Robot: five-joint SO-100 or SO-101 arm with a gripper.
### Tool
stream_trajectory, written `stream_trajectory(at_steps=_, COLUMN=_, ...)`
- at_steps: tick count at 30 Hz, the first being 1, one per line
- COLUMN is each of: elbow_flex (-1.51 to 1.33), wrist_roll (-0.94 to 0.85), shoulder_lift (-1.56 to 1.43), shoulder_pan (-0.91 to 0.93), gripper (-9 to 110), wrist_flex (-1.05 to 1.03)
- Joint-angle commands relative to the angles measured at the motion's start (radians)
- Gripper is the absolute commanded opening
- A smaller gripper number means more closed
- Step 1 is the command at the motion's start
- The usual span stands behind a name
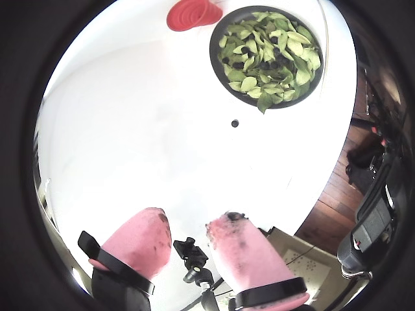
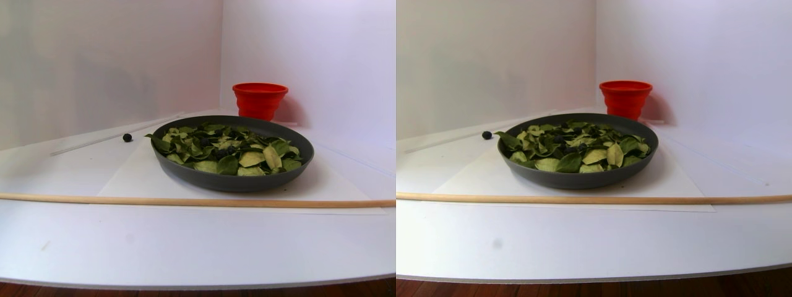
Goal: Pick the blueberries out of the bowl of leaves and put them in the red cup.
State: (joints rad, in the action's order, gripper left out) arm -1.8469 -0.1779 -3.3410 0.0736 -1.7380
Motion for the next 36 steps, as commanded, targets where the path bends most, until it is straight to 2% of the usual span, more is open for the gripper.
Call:
stream_trajectory(at_steps=1, elbow_flex=0.028, wrist_roll=-0.009, shoulder_lift=0.012, shoulder_pan=0.005, gripper=11, wrist_flex=0.018)
stream_trajectory(at_steps=26, elbow_flex=0.052, wrist_roll=-0.031, shoulder_lift=0.02, shoulder_pan=0.018, gripper=11, wrist_flex=0.018)
stream_trajectory(at_steps=30, elbow_flex=0.204, wrist_roll=-0.081, shoulder_lift=0.115, shoulder_pan=0.044, gripper=11, wrist_flex=0.091)
stream_trajectory(at_steps=36, elbow_flex=0.061, wrist_roll=-0.221, shoulder_lift=0.103, shoulder_pan=0.048, gripper=12, wrist_flex=0.12)
